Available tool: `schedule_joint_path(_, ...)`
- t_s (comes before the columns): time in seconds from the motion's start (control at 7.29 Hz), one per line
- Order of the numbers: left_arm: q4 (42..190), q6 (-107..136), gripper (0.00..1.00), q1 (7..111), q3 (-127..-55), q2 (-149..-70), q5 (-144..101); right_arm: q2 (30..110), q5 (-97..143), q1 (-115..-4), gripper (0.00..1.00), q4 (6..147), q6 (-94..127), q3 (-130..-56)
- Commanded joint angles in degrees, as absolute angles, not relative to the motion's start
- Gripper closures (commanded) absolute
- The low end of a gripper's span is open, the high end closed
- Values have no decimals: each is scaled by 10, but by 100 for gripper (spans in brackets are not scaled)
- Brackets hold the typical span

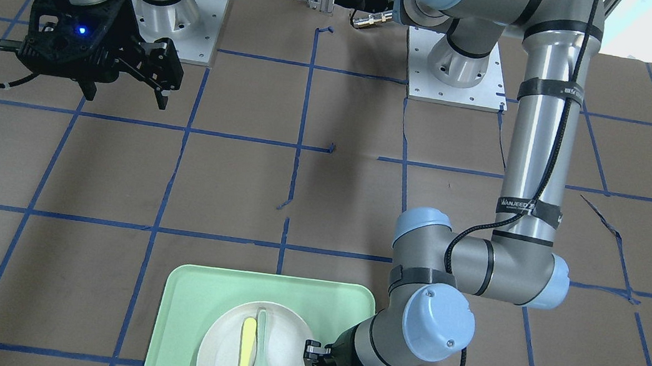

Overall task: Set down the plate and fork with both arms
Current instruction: 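Open the left gripper and lift it away from the plate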

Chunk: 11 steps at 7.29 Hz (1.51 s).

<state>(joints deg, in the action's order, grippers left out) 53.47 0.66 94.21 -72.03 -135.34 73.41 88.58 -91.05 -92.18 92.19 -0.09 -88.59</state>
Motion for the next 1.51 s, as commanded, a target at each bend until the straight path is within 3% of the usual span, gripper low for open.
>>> schedule_joint_path(0.0, 577, -31, 0, 899, -781, -1260, 774, 886, -910, -922, 0, 923, -1, -887)
schedule_joint_path(0.27, 696, -54, 0, 897, -813, -1134, 905, 886, -910, -922, 0, 922, -1, -887)
schedule_joint_path(0.69, 860, -30, 1, 928, -837, -986, 902, 887, -911, -922, 0, 922, -1, -887)
schedule_joint_path(1.1, 860, 24, 0, 955, -898, -924, 903, 880, -916, -922, 0, 939, 0, -886)
schedule_joint_path(1.37, 855, 24, 0, 954, -891, -925, 907, 794, -927, -951, 0, 1003, 0, -838)
